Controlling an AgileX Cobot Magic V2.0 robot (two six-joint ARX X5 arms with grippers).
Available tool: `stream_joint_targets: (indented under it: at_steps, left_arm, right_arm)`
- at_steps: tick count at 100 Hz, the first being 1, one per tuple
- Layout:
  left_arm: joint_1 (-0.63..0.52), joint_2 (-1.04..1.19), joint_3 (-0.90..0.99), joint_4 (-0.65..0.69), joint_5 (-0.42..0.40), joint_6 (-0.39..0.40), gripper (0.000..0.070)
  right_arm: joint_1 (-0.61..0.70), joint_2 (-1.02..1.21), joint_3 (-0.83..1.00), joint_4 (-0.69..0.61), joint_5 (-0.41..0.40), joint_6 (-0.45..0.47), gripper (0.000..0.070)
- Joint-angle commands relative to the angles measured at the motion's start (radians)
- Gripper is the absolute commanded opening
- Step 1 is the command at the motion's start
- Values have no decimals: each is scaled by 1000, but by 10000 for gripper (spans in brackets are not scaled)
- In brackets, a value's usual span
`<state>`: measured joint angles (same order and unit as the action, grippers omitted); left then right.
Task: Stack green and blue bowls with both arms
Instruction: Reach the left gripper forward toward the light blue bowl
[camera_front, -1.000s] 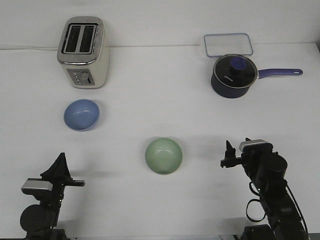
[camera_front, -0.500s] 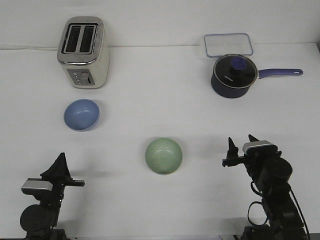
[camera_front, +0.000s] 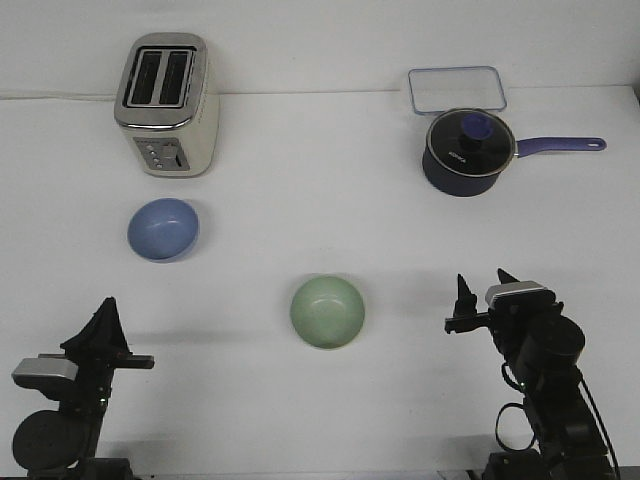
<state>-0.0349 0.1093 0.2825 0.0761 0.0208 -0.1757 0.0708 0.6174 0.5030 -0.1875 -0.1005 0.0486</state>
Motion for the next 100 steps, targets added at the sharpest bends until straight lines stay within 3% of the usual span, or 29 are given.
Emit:
stream_joint_targets:
  at_steps: [1,42,49,57,82,86,95,100]
  left_arm:
    - [2,63,84,-44,-6,-8,12]
    - [2,603,611,-487,0,12,12]
    - [2,685,668,-549,16,70,12]
    - [2,757,702,-589,25,113,12]
    - [2,861,711,-613,25,111,23]
    - [2,864,711,-613,25,109,73]
    - [2,864,711,-613,24,104,322]
    - [2,864,711,-613,24,104,397]
  right_arm:
    - [1,5,13,15,4,-4,480]
    - [1,5,13,16,4,0,480]
    - [1,5,13,16,5,0,480]
    - [1,5,13,16,4,0,480]
    - [1,5,13,16,4,0,480]
    - [1,5,13,16,5,0,480]
    - [1,5,13,16,5,0,480]
    - [1,5,13,16,5,0,480]
